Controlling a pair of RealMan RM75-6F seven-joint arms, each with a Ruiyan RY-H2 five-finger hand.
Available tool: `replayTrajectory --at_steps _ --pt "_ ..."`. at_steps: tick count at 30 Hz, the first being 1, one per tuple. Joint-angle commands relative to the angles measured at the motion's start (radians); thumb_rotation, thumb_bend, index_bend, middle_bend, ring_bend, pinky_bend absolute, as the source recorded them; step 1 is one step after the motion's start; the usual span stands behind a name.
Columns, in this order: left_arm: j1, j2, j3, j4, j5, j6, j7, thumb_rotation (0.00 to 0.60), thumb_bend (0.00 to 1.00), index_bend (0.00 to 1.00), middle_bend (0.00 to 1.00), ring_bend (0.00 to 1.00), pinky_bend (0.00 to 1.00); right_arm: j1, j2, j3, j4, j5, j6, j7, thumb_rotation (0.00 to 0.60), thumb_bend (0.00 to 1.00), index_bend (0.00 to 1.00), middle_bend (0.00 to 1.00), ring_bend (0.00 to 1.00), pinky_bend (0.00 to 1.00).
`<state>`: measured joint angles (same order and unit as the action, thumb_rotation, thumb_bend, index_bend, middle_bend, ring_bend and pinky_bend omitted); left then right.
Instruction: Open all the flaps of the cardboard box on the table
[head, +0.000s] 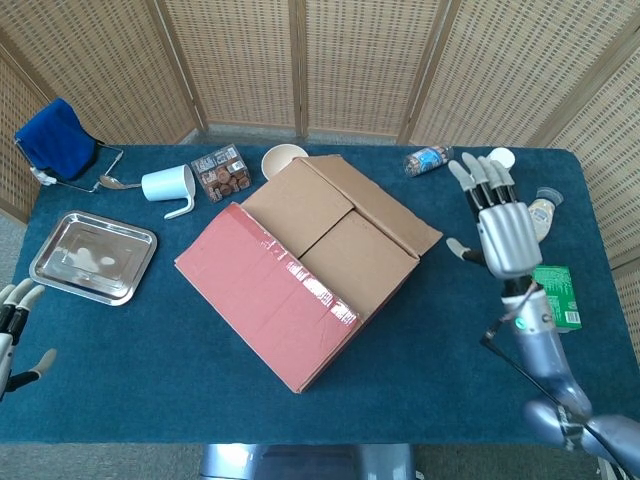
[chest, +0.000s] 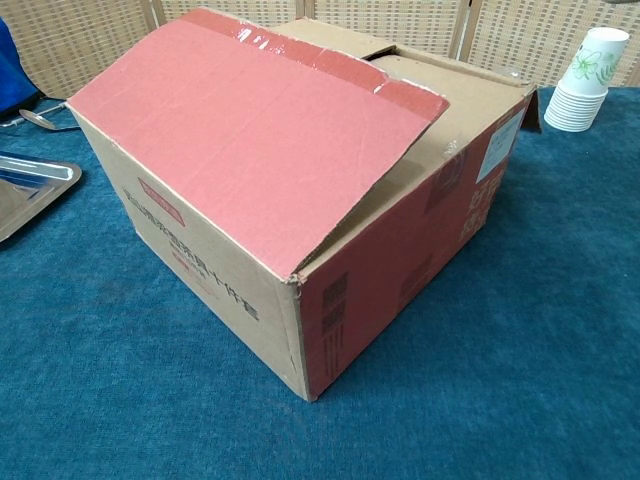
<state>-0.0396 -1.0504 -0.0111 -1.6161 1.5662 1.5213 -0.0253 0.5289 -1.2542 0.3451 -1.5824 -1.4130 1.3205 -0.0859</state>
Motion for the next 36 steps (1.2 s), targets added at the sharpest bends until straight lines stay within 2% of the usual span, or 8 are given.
replayTrajectory --at_steps 1,7,10,15,19,24,28,36 --pt "-0.047 0.062 -0.013 -0.05 0.014 -0.051 -0.021 0.6 0.06 0.0 0.0 0.0 0.0 -0.063 0.046 -0.066 -0.063 -0.073 0.064 0.003 0.6 0.0 0.0 0.0 0.0 0.09" --pt "-0.11 0.125 -0.045 -0.133 0.013 -0.109 -0.014 0.6 0.06 0.0 0.0 0.0 0.0 -0.128 0.079 -0.14 -0.066 -0.138 0.121 -0.016 0.6 0.0 0.0 0.0 0.0 0.15" --pt "-0.167 0.165 -0.076 -0.193 0.004 -0.165 -0.018 0.6 0.06 0.0 0.0 0.0 0.0 -0.179 0.087 -0.19 -0.046 -0.146 0.144 0.017 0.6 0.0 0.0 0.0 0.0 0.15" --pt "-0.239 0.196 -0.116 -0.258 -0.037 -0.244 0.002 0.6 0.06 0.0 0.0 0.0 0.0 -0.231 0.108 -0.239 -0.023 -0.187 0.187 0.069 0.6 0.0 0.0 0.0 0.0 0.15" --pt "-0.321 0.197 -0.168 -0.289 -0.076 -0.315 0.027 0.6 0.06 0.02 0.0 0.0 0.0 -0.298 0.111 -0.268 -0.024 -0.209 0.271 0.051 0.6 0.0 0.0 0.0 0.0 0.14" --pt "-0.404 0.165 -0.223 -0.283 -0.087 -0.353 0.032 0.6 0.07 0.13 0.0 0.0 0.0 -0.356 0.114 -0.287 -0.035 -0.213 0.336 0.115 0.6 0.0 0.0 0.0 0.0 0.12" --pt "-0.525 0.168 -0.288 -0.309 -0.18 -0.491 0.02 0.6 0.07 0.14 0.0 0.0 0.0 -0.399 0.121 -0.3 -0.032 -0.217 0.375 0.137 0.6 0.0 0.0 0.0 0.0 0.12" --pt "-0.668 0.122 -0.326 -0.282 -0.252 -0.602 0.125 0.6 0.06 0.2 0.03 0.0 0.0 -0.428 0.12 -0.293 -0.028 -0.226 0.41 0.172 0.6 0.0 0.0 0.0 0.0 0.12"
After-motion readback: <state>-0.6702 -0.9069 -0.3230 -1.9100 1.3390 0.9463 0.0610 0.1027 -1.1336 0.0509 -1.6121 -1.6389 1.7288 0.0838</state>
